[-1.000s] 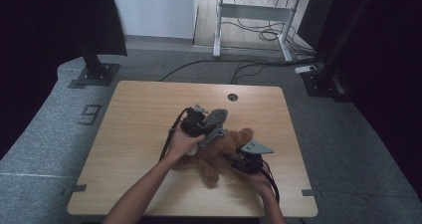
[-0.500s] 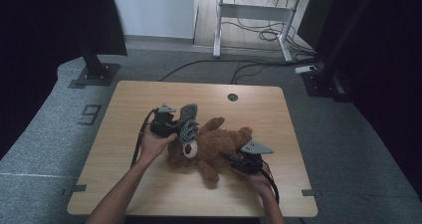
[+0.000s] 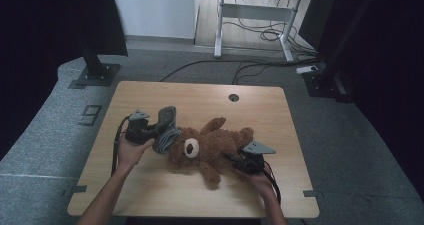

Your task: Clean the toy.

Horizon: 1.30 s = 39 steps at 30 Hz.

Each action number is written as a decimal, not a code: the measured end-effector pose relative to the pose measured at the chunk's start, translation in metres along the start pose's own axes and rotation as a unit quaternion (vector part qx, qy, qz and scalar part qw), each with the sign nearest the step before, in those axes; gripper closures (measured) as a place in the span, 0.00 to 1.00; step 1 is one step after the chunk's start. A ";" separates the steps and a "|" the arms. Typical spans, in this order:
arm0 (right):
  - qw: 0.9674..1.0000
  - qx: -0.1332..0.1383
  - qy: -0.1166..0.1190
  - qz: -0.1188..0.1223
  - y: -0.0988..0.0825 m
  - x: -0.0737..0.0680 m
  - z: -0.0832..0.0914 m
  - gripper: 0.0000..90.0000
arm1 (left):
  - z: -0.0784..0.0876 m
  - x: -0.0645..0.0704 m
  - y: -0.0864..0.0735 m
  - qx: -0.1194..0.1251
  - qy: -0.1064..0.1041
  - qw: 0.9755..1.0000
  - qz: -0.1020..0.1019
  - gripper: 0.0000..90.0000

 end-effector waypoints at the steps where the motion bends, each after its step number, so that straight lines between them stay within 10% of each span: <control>1: 1.000 0.001 0.000 -0.001 0.000 0.000 0.000 0.64 | -0.001 0.003 -0.004 -0.004 -0.007 1.000 -0.003 0.84; 22: 1.000 0.003 0.001 -0.003 0.000 0.001 0.000 0.64 | -0.036 -0.018 -0.071 -0.090 0.016 0.996 0.005 0.84; 29: 1.000 0.004 0.001 -0.007 0.000 0.002 0.000 0.64 | -0.013 -0.001 -0.036 -0.019 0.003 1.000 0.005 0.84; 39: 1.000 0.004 0.002 -0.004 -0.001 0.003 0.000 0.64 | -0.010 0.051 0.017 0.021 -0.038 0.999 -0.033 0.84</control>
Point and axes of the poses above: each handheld gripper's, and its own axes: z roughly backward along the jaws, y roughly out of its top, x roughly to its right, the point moved 6 cm from there along -z, roughly forward along the jaws, and after that the axes turned 11 degrees about z, right-handed, at the moved point
